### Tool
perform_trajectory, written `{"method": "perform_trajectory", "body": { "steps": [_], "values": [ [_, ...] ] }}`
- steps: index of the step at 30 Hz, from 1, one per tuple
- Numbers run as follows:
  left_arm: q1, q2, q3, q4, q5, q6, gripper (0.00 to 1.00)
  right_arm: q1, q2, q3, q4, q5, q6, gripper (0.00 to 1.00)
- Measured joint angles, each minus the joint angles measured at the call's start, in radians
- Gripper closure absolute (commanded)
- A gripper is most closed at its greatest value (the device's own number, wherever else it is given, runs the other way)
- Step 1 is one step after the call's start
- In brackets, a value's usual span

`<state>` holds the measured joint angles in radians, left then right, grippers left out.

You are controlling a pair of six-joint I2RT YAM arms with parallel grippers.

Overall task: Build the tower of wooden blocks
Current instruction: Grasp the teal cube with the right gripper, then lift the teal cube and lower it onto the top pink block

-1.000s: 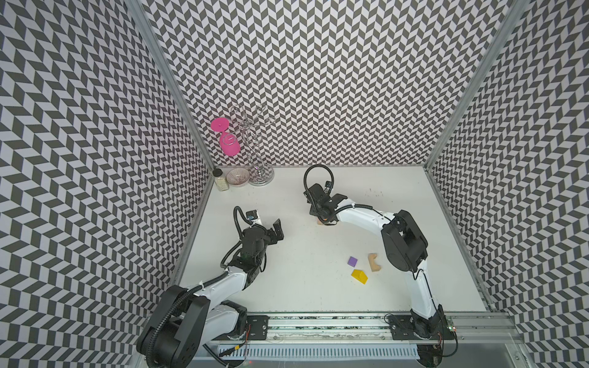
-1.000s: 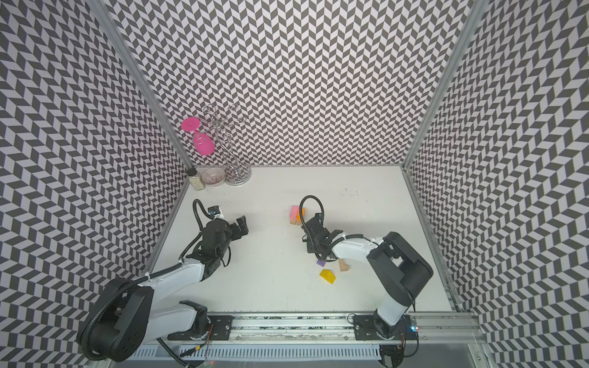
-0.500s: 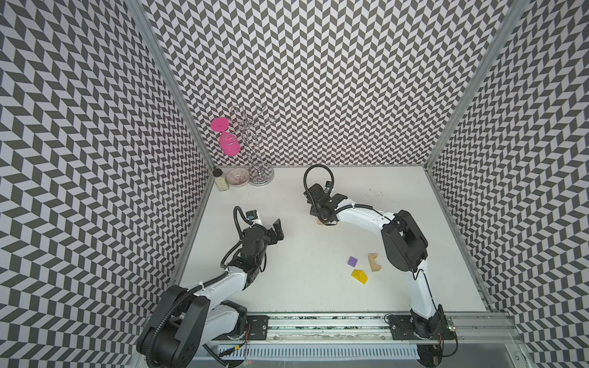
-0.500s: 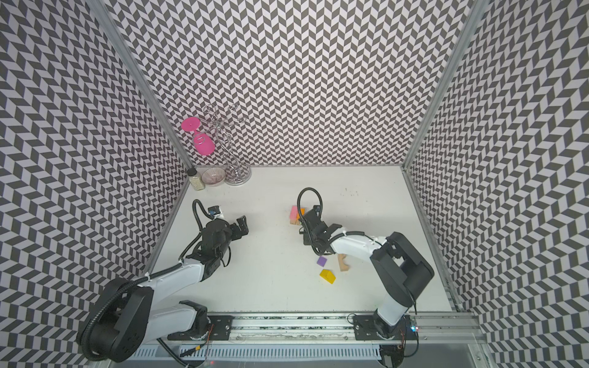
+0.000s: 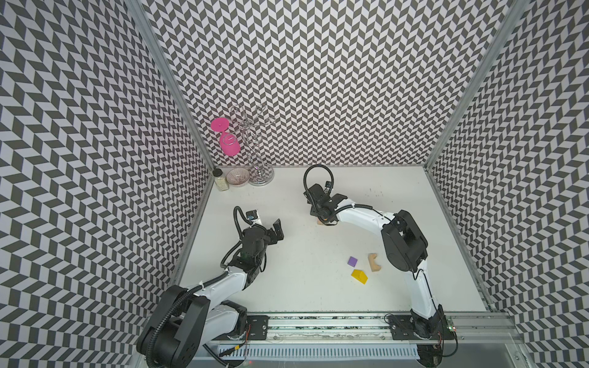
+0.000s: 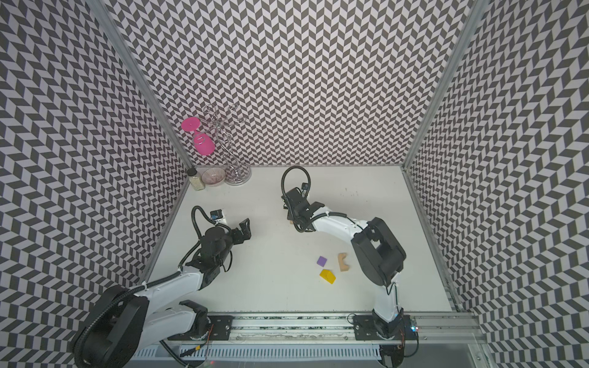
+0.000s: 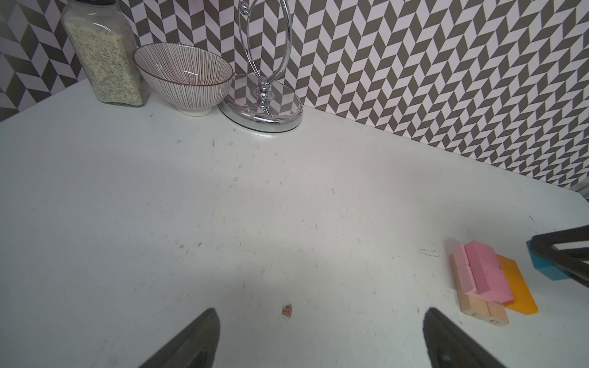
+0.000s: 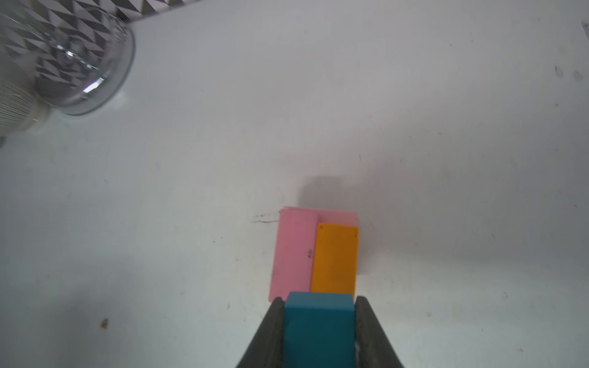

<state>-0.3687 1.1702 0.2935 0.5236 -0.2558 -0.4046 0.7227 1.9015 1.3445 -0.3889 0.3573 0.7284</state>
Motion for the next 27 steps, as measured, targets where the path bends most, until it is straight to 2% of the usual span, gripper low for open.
{"method": "perform_trajectory", "body": {
  "steps": [7,13,18,19,21,27],
  "values": [
    [0.0,0.0,0.0,0.0,-0.002,0.0,0.0,-0.055,-0.042,-0.147,-0.001,-0.003,0.017,0.85],
    [0.0,0.0,0.0,0.0,-0.001,0.0,0.0,-0.066,-0.092,-0.158,0.047,-0.039,0.016,0.85],
    [0.0,0.0,0.0,0.0,-0.001,0.001,0.0,-0.053,-0.094,-0.119,0.06,-0.065,0.016,0.85],
    [0.0,0.0,0.0,0.0,-0.001,0.001,0.0,-0.051,-0.093,-0.106,0.06,-0.068,0.017,0.88],
    [0.0,0.0,0.0,0.0,-0.001,0.001,0.0,-0.047,-0.086,-0.073,0.061,-0.071,0.019,1.0],
    [0.0,0.0,0.0,0.0,-0.002,0.003,0.0,-0.035,-0.008,0.045,0.046,-0.068,0.054,0.99]
  ]
}}
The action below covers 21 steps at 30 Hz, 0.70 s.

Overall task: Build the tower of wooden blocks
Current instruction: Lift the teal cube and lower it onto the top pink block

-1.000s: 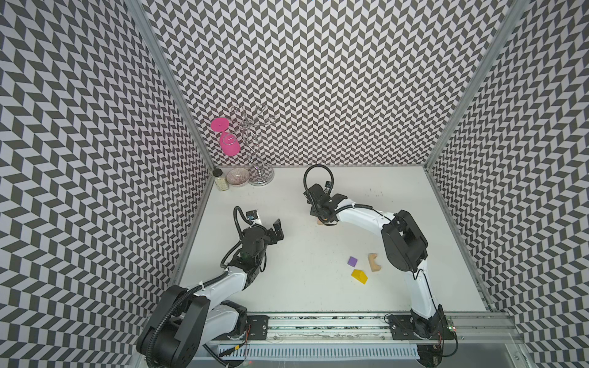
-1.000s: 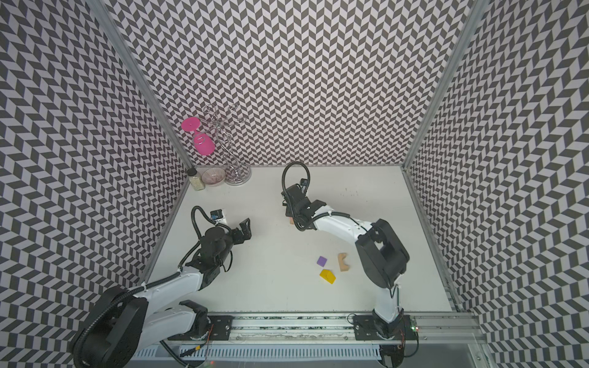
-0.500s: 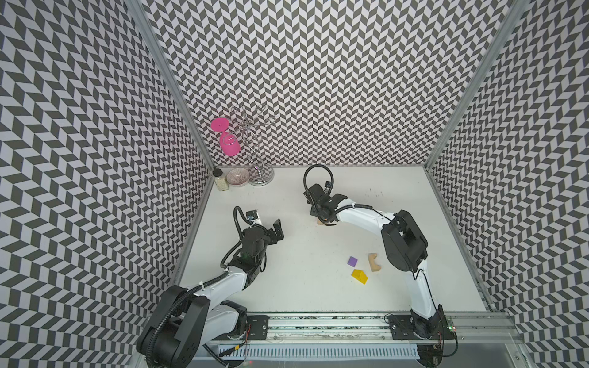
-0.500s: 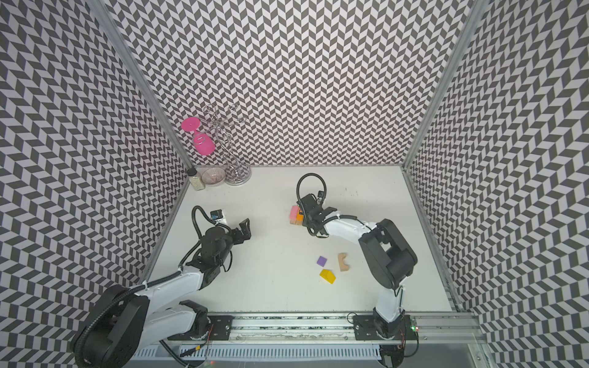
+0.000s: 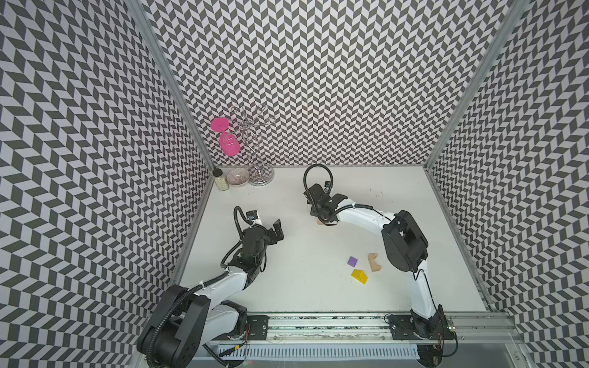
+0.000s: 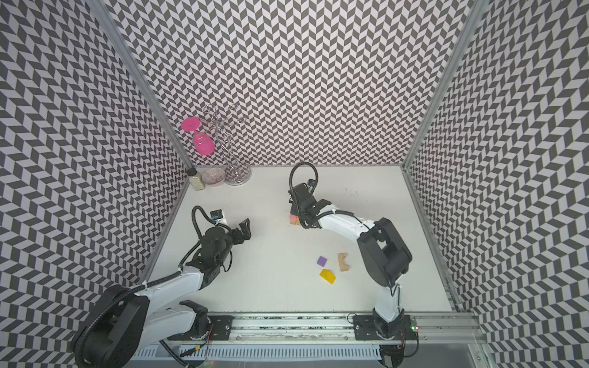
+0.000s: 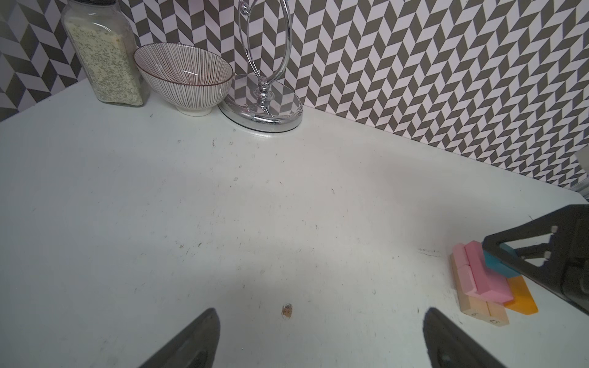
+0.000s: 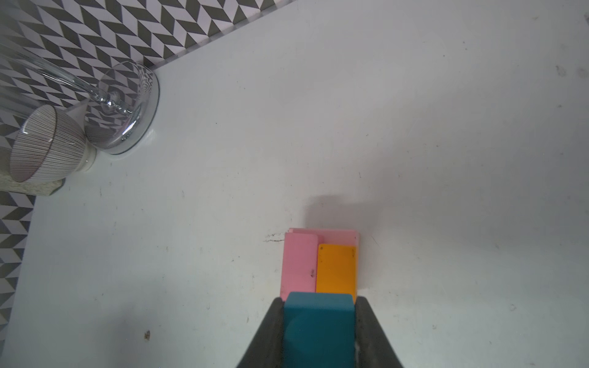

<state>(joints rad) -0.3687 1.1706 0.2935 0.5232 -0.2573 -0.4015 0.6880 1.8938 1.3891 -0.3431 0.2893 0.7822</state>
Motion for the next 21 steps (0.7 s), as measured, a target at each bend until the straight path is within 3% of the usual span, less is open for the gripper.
{"method": "perform_trajectory", "body": {
  "steps": [9,21],
  "values": [
    [0.0,0.0,0.0,0.0,0.0,0.0,0.0,0.03,0.158,0.174,-0.109,0.037,0.055,0.93],
    [0.0,0.0,0.0,0.0,0.0,0.0,0.0,0.06,0.246,0.302,-0.192,0.076,0.081,0.91]
  ]
}}
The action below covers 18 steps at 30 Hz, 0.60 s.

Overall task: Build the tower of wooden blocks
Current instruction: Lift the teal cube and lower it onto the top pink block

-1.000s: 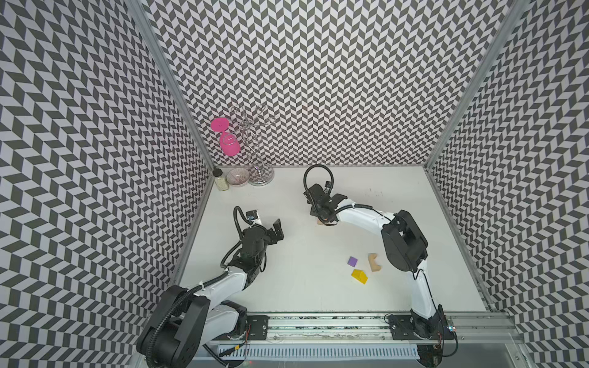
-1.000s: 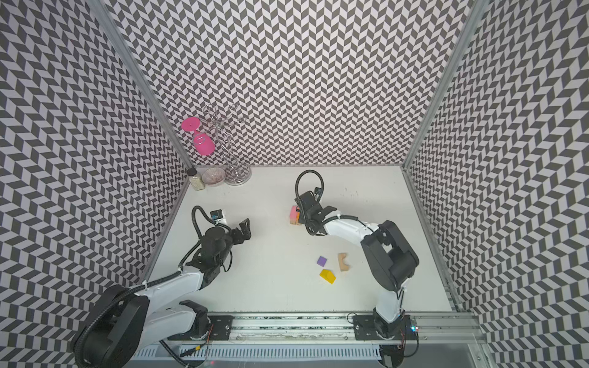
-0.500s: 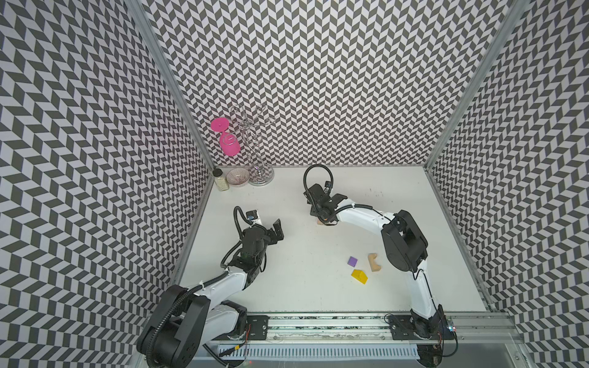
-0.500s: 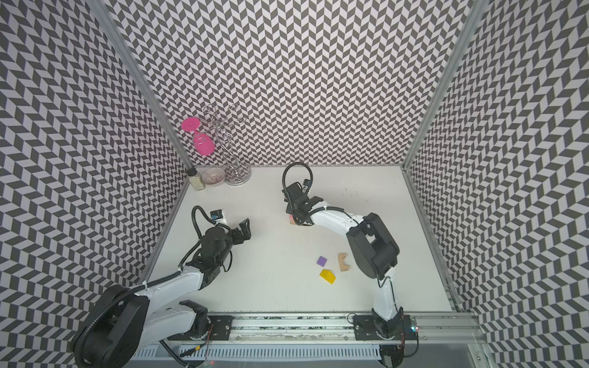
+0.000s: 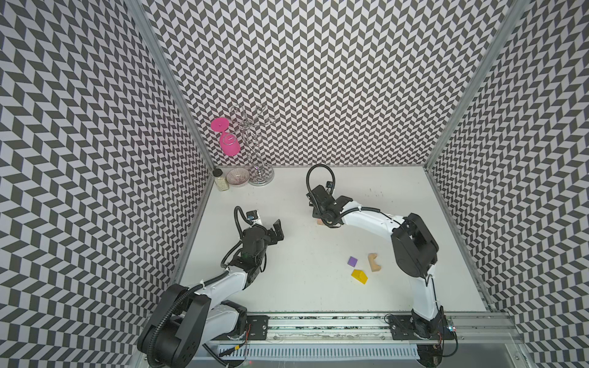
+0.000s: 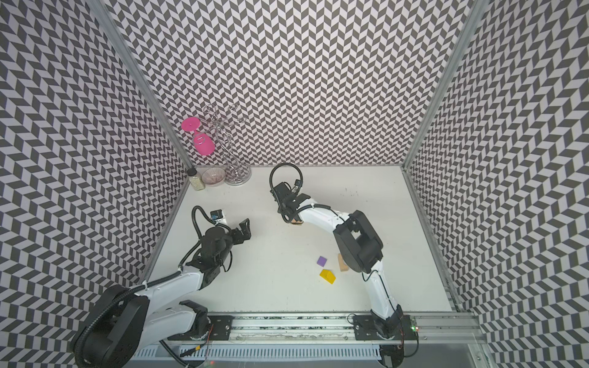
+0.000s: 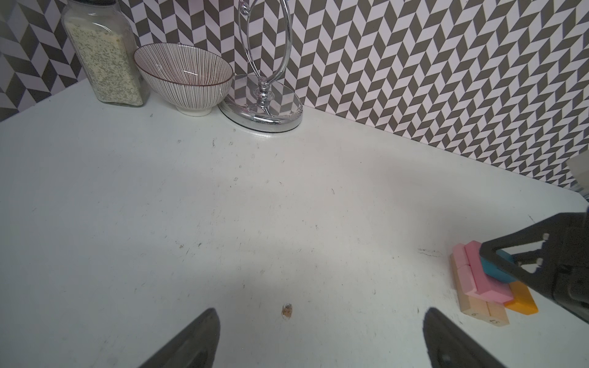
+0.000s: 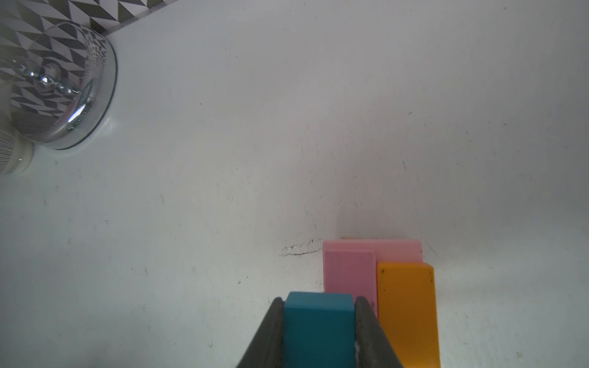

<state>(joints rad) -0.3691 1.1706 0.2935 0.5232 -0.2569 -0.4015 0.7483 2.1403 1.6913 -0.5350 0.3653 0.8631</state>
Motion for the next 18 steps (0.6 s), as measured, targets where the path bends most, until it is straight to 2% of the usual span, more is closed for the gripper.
{"method": "perform_trajectory", "body": {
  "steps": [15,18],
  "values": [
    [0.0,0.0,0.0,0.0,0.0,0.0,0.0,0.0,0.02,0.007,-0.031,0.031,0.002,0.88],
    [0.0,0.0,0.0,0.0,0.0,0.0,0.0,0.0,0.021,0.01,-0.038,0.032,0.002,0.83]
  ]
}}
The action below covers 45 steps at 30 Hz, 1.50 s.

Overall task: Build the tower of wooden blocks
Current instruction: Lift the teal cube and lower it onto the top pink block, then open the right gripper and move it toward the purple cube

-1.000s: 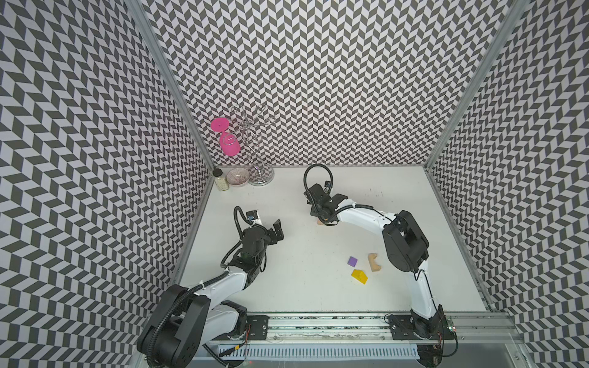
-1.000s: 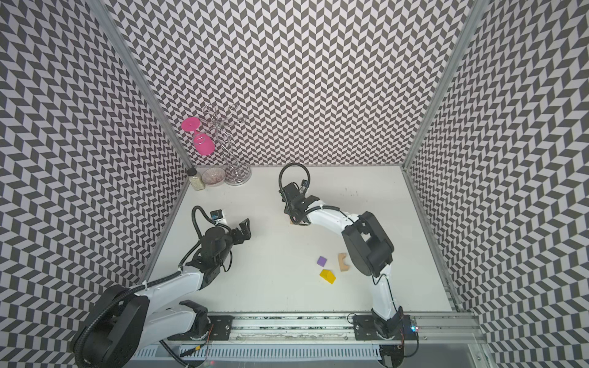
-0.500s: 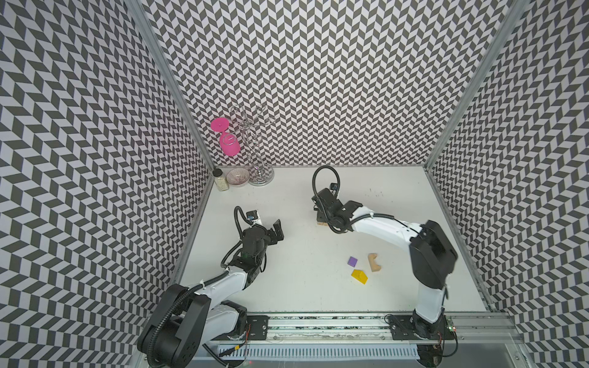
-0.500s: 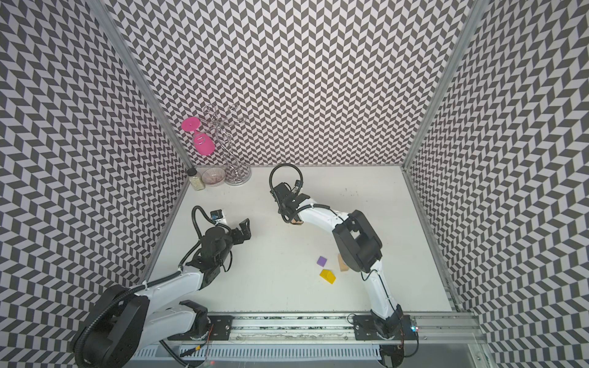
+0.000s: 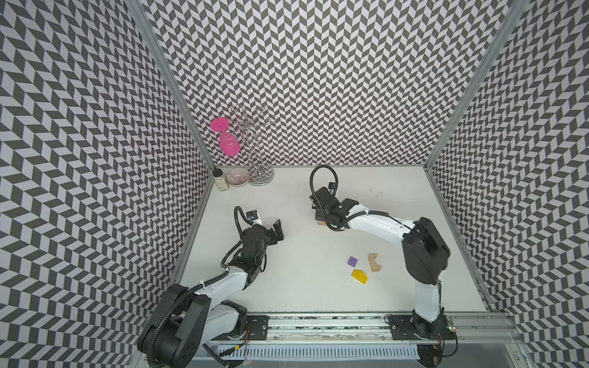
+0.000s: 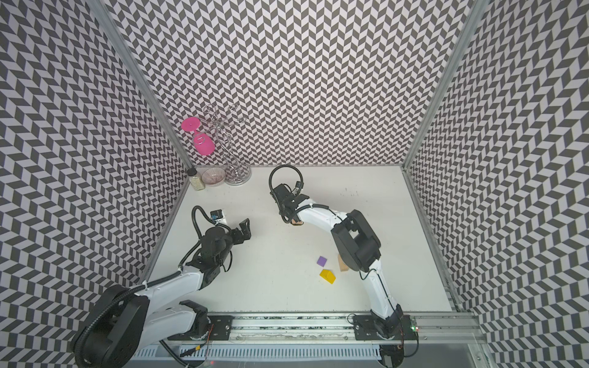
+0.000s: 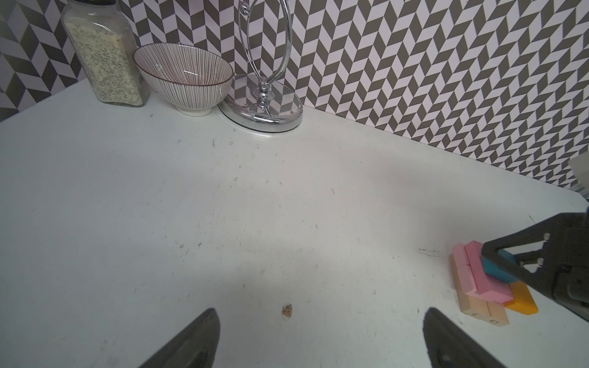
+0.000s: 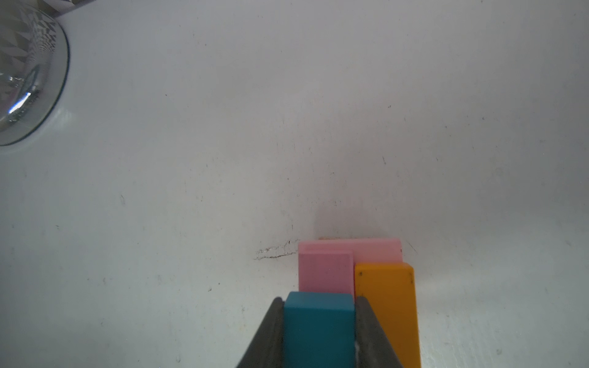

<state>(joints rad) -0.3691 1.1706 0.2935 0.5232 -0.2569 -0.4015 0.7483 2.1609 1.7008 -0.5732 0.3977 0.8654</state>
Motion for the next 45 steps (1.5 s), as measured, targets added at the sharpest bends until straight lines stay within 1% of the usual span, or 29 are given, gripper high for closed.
{"method": "perform_trajectory", "body": {
  "steps": [2,7,10,18,21,30,34,38,42,45],
  "values": [
    [0.0,0.0,0.0,0.0,0.0,0.0,0.0,0.0,0.0,0.0,-0.001,0.0,-0.001,0.78],
    [0.0,0.0,0.0,0.0,0.0,0.0,0.0,0.0,0.002,0.005,-0.003,0.0,-0.004,0.73],
    [0.0,0.0,0.0,0.0,0.0,0.0,0.0,0.0,0.002,0.009,-0.004,0.0,-0.007,0.69],
    [0.0,0.0,0.0,0.0,0.0,0.0,0.0,0.0,0.002,0.011,-0.01,0.008,-0.009,0.68],
    [0.0,0.0,0.0,0.0,0.0,0.0,0.0,0.0,0.002,0.011,-0.012,0.012,-0.012,0.6],
    [0.0,0.0,0.0,0.0,0.0,0.0,0.0,0.0,0.002,0.011,-0.018,0.015,-0.019,0.59],
    [0.0,0.0,0.0,0.0,0.0,0.0,0.0,0.0,0.002,0.011,-0.017,0.015,-0.026,0.62],
    [0.0,0.003,0.0,0.0,0.0,0.0,0.0,0.001,0.0,0.011,-0.017,0.014,-0.037,0.61],
    [0.0,0.008,0.0,0.0,0.0,0.0,0.0,0.005,-0.032,-0.017,-0.011,0.015,-0.064,0.59],
    [0.0,0.01,0.0,0.0,0.0,0.0,0.0,0.019,-0.128,-0.109,0.009,0.018,-0.094,0.53]
  ]
}}
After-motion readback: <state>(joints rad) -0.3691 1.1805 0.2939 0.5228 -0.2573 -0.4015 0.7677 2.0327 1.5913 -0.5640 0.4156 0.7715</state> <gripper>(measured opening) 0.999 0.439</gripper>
